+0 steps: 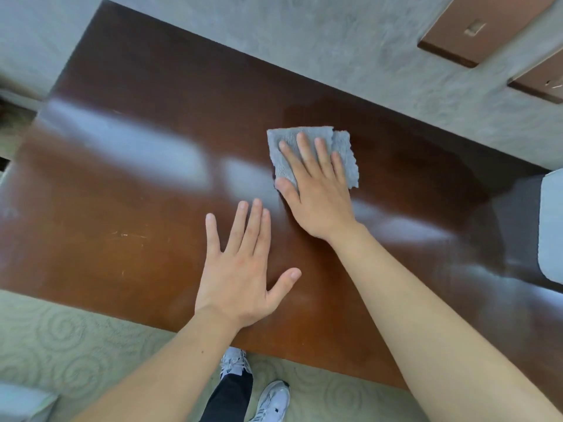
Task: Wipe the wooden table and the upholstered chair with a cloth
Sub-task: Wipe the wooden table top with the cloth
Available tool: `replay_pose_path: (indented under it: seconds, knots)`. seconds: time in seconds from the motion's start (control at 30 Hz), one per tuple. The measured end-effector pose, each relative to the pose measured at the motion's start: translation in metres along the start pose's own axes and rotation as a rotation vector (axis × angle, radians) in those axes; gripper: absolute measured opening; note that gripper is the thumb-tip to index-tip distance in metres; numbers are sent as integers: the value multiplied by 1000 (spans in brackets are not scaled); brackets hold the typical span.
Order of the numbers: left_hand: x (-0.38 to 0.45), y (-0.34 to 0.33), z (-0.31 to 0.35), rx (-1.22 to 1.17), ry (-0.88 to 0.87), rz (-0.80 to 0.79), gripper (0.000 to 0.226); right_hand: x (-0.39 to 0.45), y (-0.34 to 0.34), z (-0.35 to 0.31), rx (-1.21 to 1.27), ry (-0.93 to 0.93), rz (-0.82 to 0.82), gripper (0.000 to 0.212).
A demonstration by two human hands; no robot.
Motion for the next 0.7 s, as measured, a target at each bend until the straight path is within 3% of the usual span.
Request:
replay_pose_path:
  seconds: [0.13, 0.27, 0.7]
  knots:
    - [0, 1, 0, -11, 12, -3, 94, 56, 11, -10, 22, 4, 0, 59]
    - [-3, 3, -1, -47, 19, 6, 93, 41, 9, -18, 36, 37, 8, 57]
    - [-26, 3, 2, -121, 75, 41, 84, -219, -37, -23, -3, 278, -69, 57]
Point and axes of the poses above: each hand's wrist, its own x-axis towards the middle knuckle, its own y-axis out of the back of the hand, z = x × y, the point moved 10 cm from there along x, towards the middle knuckle
